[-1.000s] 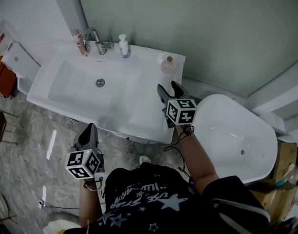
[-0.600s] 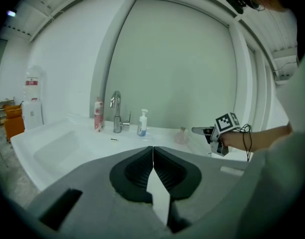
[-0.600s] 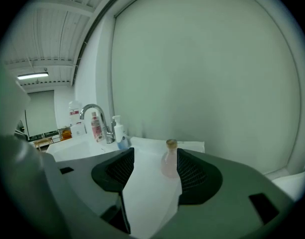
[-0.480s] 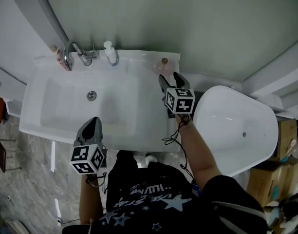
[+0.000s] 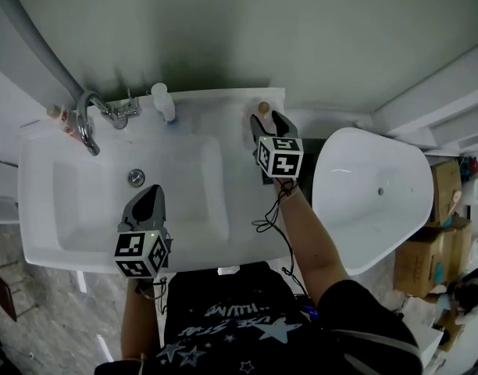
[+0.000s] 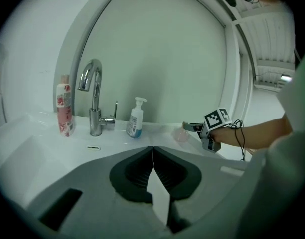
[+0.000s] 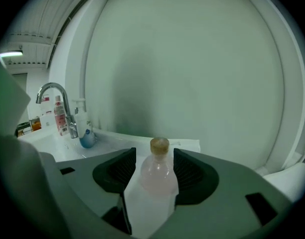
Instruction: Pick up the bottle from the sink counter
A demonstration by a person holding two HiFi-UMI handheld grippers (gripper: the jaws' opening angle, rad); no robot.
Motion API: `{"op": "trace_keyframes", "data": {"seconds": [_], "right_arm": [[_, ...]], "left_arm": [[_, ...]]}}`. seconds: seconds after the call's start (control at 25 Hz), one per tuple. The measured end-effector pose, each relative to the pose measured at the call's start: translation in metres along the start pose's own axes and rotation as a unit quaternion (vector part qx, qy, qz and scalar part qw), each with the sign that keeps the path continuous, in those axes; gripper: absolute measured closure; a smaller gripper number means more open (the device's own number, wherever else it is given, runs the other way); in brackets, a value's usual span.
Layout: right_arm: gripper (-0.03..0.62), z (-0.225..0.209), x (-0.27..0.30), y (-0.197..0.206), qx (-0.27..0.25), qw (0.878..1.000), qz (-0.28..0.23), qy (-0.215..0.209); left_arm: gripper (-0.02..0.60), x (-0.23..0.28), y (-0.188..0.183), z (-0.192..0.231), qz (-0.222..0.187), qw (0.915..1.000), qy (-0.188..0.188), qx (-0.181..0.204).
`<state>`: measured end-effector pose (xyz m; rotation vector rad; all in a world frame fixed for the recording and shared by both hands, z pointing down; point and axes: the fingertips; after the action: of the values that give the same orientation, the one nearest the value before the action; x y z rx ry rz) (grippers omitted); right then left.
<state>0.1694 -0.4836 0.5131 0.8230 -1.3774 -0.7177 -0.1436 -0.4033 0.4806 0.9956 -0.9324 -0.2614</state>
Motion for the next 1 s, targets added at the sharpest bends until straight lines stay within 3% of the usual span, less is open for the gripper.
{"op": "trace_keyframes", "data": {"seconds": [0.28,0.48,0.68,1.0], "right_arm": [[0.362,-0.002,0.034,-0.004,-0.003,0.999,0.008,0.032],[0.411,-0.010,0.040,-0.009,-0.007,0.998,0.002,0.057],[0.454,-0.012,0.040,-0.011,0.018,0.999,0.003,0.044],[0.456,-0.005,0.018,-0.018,-0.009,1.000,-0.005,0.007]], "left_arm": [[0.561,0.030,-0.002,0.017,0.022,0.9991,0.036,-0.004],[0.561,0.040,0.008,0.019,0.044,0.9979,0.047,0.000],[0.561,0.042,0.011,0.018,0.047,0.9978,0.047,0.001],[0.561,0.025,0.000,0.004,0.023,0.9996,0.017,0.006]]}}
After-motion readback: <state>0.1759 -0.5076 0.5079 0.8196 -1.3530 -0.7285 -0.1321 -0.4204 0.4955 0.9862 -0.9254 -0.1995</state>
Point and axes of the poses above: the fingertips, and each gripper's own axes: x forward along the fingers, z to its left, y out of its underside, and after that the axes turned 8 degrees about z, right-handed
